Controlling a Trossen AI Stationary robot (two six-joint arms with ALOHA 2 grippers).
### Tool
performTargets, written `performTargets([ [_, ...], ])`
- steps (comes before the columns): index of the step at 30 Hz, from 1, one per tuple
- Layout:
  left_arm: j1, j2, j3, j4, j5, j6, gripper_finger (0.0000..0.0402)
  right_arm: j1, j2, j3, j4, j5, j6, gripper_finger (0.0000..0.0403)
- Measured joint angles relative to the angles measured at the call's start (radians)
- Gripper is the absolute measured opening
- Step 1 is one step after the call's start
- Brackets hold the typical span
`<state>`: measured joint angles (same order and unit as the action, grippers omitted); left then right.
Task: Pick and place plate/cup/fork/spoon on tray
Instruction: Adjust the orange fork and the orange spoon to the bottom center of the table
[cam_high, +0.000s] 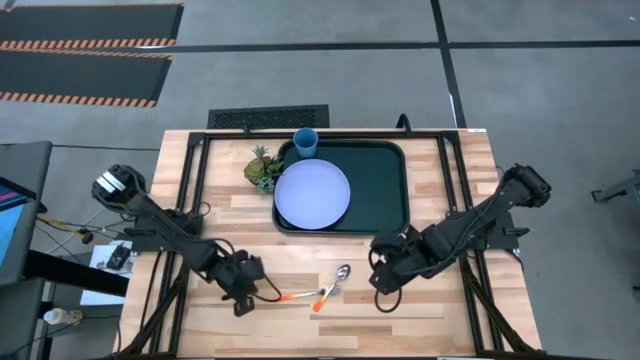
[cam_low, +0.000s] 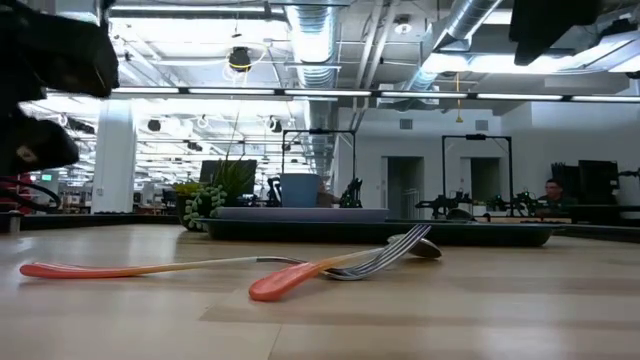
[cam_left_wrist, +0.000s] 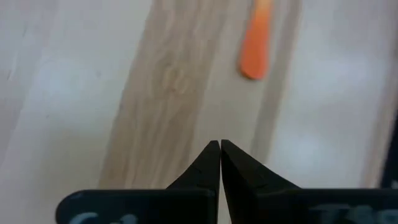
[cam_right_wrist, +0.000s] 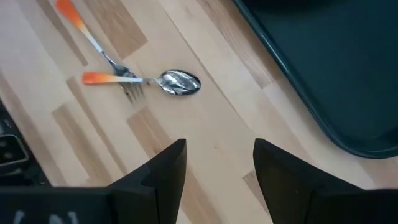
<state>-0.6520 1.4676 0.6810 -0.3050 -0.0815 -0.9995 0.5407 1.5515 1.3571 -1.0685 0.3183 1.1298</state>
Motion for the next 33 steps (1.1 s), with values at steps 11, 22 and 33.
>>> performTargets([
  [11, 0.008, 0.286, 0.149, 0.139, -0.022, -0.036, 0.0000, 0.019, -0.004, 0.000, -0.031, 0.000, -0.012, 0.0210],
  [22, 0.098, 0.325, 0.178, 0.263, -0.124, 0.066, 0.0000, 0.066, -0.004, 0.000, -0.023, 0.003, 0.001, 0.0210],
  [33, 0.252, 0.456, 0.402, 0.331, -0.088, 0.233, 0.0000, 0.102, -0.005, 0.000, -0.024, 0.022, 0.044, 0.0210],
])
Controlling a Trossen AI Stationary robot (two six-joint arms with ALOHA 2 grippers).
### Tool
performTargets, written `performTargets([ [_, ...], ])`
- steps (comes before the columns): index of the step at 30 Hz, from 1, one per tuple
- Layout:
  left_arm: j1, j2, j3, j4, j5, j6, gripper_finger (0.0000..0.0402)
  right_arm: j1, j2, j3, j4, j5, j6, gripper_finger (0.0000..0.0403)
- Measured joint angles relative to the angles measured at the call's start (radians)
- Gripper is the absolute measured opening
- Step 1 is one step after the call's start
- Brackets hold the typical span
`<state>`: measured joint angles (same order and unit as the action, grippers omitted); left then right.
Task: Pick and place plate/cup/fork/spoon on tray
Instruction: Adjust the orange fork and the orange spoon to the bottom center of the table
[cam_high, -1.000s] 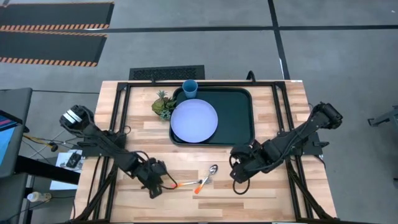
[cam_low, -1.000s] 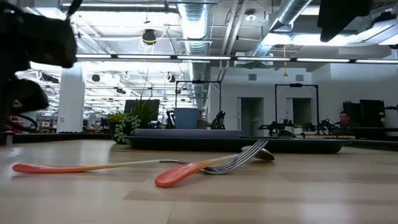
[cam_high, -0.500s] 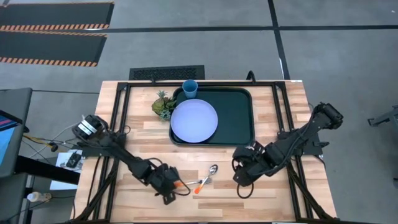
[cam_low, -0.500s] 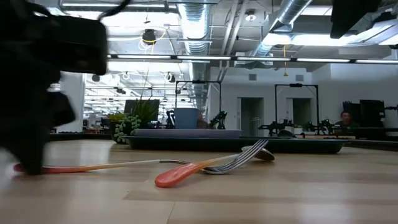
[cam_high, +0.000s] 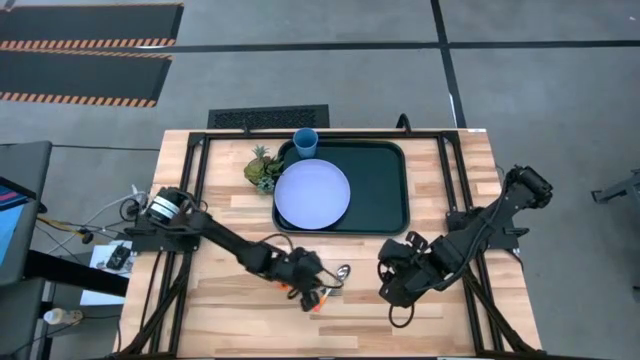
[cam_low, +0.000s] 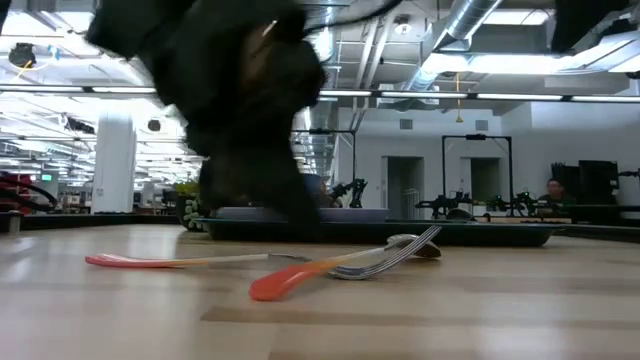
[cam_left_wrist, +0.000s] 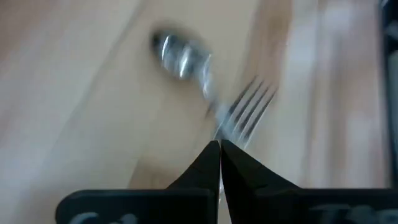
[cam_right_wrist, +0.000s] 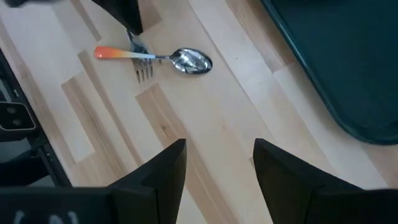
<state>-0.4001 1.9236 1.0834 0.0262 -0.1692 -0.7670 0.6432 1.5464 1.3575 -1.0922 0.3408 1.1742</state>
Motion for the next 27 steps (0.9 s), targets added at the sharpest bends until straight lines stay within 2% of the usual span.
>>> performTargets([
  [2, -0.004, -0.018, 0.072, -0.117, -0.037, -0.014, 0.0000, 0.008, 0.000, 0.000, -0.001, 0.000, 0.004, 0.0210],
  [5, -0.053, -0.091, 0.133, -0.413, -0.134, -0.092, 0.0000, 0.016, 0.000, 0.000, -0.004, 0.007, 0.003, 0.0210],
  [8, -0.139, -0.161, 0.093, -0.584, -0.188, -0.234, 0.0000, 0.018, 0.000, 0.000, -0.005, 0.026, -0.013, 0.0210],
  [13, -0.280, -0.212, -0.073, -0.515, -0.227, -0.506, 0.0000, 0.016, -0.001, 0.000, -0.005, 0.051, -0.027, 0.0210],
  [18, -0.337, -0.208, -0.175, -0.455, -0.295, -0.665, 0.0000, 0.003, 0.000, 0.000, -0.005, 0.055, -0.040, 0.0210],
  [22, -0.333, -0.196, -0.209, -0.452, -0.320, -0.720, 0.0000, -0.005, 0.000, 0.001, 0.000, 0.054, -0.049, 0.0210],
  [27, -0.326, -0.155, -0.210, -0.320, -0.323, -0.699, 0.0000, -0.004, 0.000, 0.001, 0.001, 0.052, -0.049, 0.0210],
])
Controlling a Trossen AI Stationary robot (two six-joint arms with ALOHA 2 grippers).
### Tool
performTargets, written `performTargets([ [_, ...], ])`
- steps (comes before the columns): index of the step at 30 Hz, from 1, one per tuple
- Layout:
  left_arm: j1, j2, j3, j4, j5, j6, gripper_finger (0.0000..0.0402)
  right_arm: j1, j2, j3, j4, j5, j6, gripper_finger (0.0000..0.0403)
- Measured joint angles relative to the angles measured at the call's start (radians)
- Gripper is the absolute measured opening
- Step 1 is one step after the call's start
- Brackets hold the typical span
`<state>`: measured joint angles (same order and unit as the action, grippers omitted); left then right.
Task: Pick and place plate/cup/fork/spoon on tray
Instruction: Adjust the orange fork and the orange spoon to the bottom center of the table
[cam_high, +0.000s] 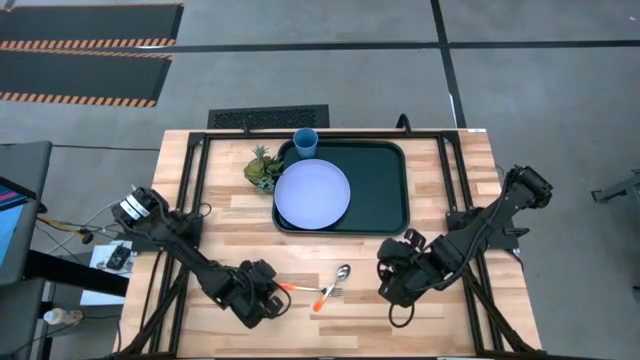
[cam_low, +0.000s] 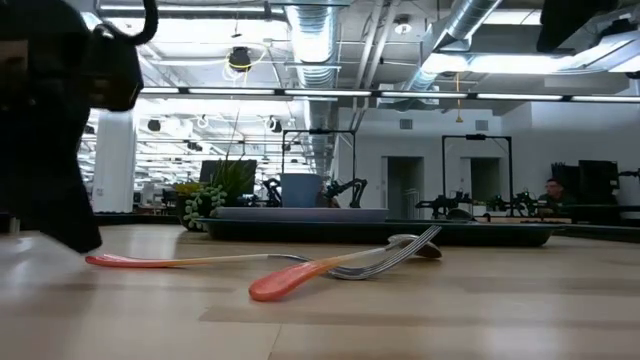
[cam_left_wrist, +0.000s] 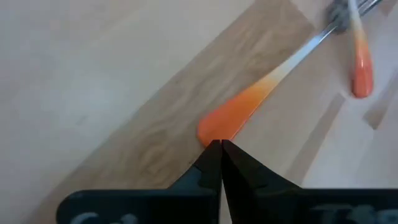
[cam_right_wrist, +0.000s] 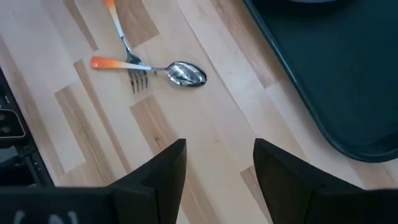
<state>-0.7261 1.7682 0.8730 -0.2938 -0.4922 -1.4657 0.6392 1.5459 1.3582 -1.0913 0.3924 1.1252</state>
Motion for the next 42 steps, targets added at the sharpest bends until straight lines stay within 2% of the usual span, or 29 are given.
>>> performTargets([
  [5, 0.009, 0.046, 0.002, 0.093, -0.014, -0.009, 0.0000, 0.001, 0.000, 0.000, 0.000, 0.000, 0.000, 0.0210],
  [9, 0.041, 0.063, 0.005, 0.163, -0.011, 0.042, 0.0000, 0.002, 0.000, 0.000, 0.000, 0.000, 0.000, 0.0210],
  [17, 0.173, 0.081, 0.009, 0.334, -0.014, 0.232, 0.0000, 0.002, 0.000, 0.000, 0.000, -0.001, 0.000, 0.0210],
  [22, 0.253, 0.174, 0.045, 0.542, 0.082, 0.352, 0.0000, 0.002, 0.000, 0.000, 0.003, -0.001, 0.005, 0.0210],
  [26, 0.268, 0.199, 0.131, 0.499, 0.102, 0.418, 0.0000, 0.007, 0.001, 0.000, 0.003, -0.002, 0.016, 0.0210],
  [29, 0.267, 0.142, 0.172, 0.369, 0.073, 0.432, 0.0000, 0.007, 0.001, 0.000, 0.004, -0.002, 0.017, 0.0210],
  [33, 0.230, 0.031, 0.165, 0.149, -0.008, 0.363, 0.0000, 0.006, 0.001, 0.000, 0.005, -0.001, 0.017, 0.0210],
  [36, 0.173, -0.020, 0.118, -0.006, -0.052, 0.250, 0.0000, 0.006, 0.000, 0.000, 0.007, 0.000, 0.017, 0.0210],
  [38, 0.141, -0.027, 0.068, -0.012, -0.057, 0.168, 0.0000, 0.005, 0.001, 0.000, 0.008, 0.000, 0.017, 0.0210],
  [42, 0.116, -0.008, -0.004, 0.108, -0.066, 0.077, 0.0000, 0.005, 0.001, 0.000, 0.007, 0.000, 0.018, 0.0210],
])
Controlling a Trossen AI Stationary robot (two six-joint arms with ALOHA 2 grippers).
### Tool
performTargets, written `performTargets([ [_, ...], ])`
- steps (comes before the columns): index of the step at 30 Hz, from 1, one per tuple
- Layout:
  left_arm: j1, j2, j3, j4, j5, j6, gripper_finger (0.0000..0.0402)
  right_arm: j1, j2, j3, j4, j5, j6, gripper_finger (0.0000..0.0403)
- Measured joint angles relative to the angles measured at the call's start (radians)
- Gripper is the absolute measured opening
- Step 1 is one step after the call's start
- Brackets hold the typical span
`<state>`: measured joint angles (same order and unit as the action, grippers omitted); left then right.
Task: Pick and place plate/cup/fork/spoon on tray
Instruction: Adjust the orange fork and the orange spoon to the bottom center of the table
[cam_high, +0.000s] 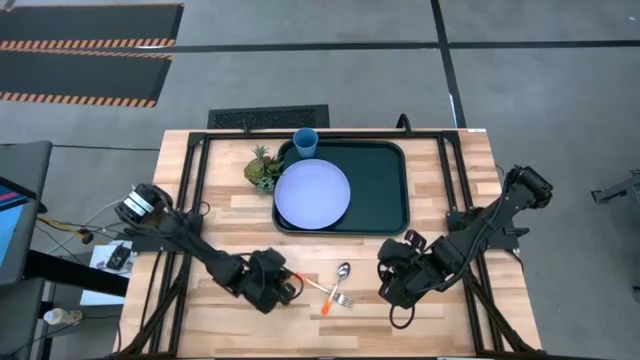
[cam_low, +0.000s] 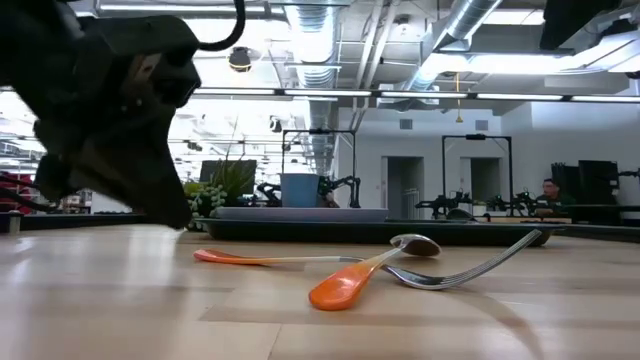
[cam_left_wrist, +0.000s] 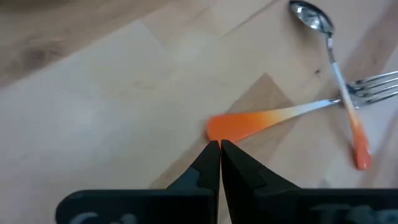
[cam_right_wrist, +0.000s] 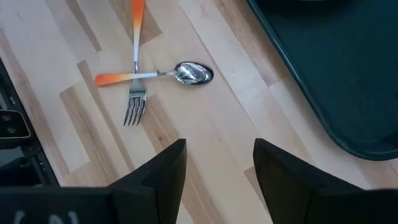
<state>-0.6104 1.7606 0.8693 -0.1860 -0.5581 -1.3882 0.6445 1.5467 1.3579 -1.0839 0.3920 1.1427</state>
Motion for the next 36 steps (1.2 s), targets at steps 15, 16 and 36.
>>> performTargets([
  [15, 0.043, 0.165, 0.003, 0.303, -0.019, 0.047, 0.0000, 0.007, 0.000, 0.000, 0.003, 0.000, 0.018, 0.0210],
  [16, 0.047, 0.168, 0.015, 0.303, -0.017, 0.057, 0.0000, 0.010, 0.000, 0.000, 0.003, 0.000, 0.018, 0.0210],
  [36, 0.133, 0.299, 0.217, 0.373, 0.145, 0.279, 0.0000, 0.198, 0.012, -0.369, 0.683, -0.145, 0.691, 0.0224],
])
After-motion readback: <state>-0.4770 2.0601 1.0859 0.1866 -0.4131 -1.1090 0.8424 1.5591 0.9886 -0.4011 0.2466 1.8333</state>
